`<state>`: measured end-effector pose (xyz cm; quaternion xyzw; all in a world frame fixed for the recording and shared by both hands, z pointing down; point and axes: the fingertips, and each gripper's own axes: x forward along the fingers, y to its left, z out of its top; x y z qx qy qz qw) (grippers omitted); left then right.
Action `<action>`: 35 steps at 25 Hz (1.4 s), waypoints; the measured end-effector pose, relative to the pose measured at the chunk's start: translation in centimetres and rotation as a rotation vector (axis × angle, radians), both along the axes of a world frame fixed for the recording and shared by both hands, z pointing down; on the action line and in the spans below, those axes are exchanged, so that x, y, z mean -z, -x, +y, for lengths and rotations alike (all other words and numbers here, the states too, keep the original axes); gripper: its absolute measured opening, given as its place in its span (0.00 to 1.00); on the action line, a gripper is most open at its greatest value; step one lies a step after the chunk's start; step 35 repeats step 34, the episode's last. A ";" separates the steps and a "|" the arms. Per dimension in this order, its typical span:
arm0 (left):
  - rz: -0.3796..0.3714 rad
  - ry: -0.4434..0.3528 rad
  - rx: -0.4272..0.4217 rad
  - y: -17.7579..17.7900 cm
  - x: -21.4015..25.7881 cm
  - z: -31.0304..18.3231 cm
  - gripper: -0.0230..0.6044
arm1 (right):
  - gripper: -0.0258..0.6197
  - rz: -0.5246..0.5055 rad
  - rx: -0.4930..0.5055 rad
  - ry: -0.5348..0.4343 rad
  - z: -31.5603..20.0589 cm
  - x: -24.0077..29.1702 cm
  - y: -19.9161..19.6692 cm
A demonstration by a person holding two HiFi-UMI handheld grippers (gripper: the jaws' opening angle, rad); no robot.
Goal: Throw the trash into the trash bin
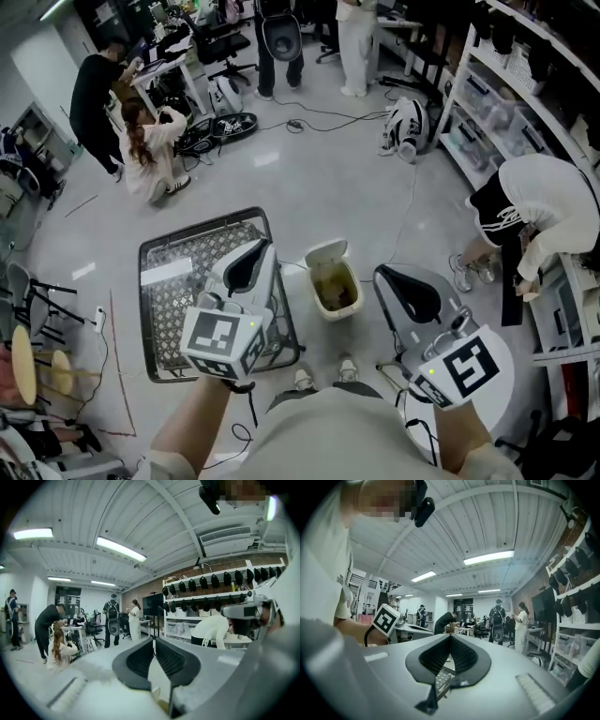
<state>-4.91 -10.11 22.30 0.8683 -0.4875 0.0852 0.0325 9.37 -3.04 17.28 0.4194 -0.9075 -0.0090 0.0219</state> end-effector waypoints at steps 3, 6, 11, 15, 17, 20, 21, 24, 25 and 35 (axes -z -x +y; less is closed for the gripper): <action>0.011 -0.108 0.051 1.7 3.4 1.7 0.04 | 0.04 -0.005 0.005 -0.047 1.1 2.0 0.7; -0.018 -0.177 0.093 3.8 5.6 3.4 0.04 | 0.04 -0.018 0.006 -0.096 1.4 4.5 1.5; -0.026 -0.203 0.173 6.3 7.3 5.8 0.04 | 0.04 -0.024 0.058 -0.167 1.9 7.3 3.0; -0.041 -0.198 0.215 7.7 7.0 6.5 0.04 | 0.04 -0.028 0.081 -0.170 1.3 7.2 3.9; -0.047 -0.191 0.227 8.3 6.7 6.7 0.04 | 0.04 -0.023 0.091 -0.164 1.1 6.9 4.4; -0.051 -0.190 0.237 9.1 6.5 6.8 0.04 | 0.04 -0.021 0.108 -0.153 1.0 6.2 5.2; -0.051 -0.190 0.239 9.3 6.4 6.8 0.04 | 0.04 -0.022 0.112 -0.150 1.0 6.0 5.4; -0.053 -0.189 0.241 9.8 6.5 7.0 0.04 | 0.04 -0.025 0.120 -0.144 1.1 5.8 6.2; -0.054 -0.187 0.241 10.0 6.5 7.1 0.04 | 0.04 -0.025 0.123 -0.144 1.1 5.9 6.4; -0.073 -0.179 0.252 9.8 6.2 6.2 0.04 | 0.04 -0.048 0.114 -0.133 0.5 5.7 5.8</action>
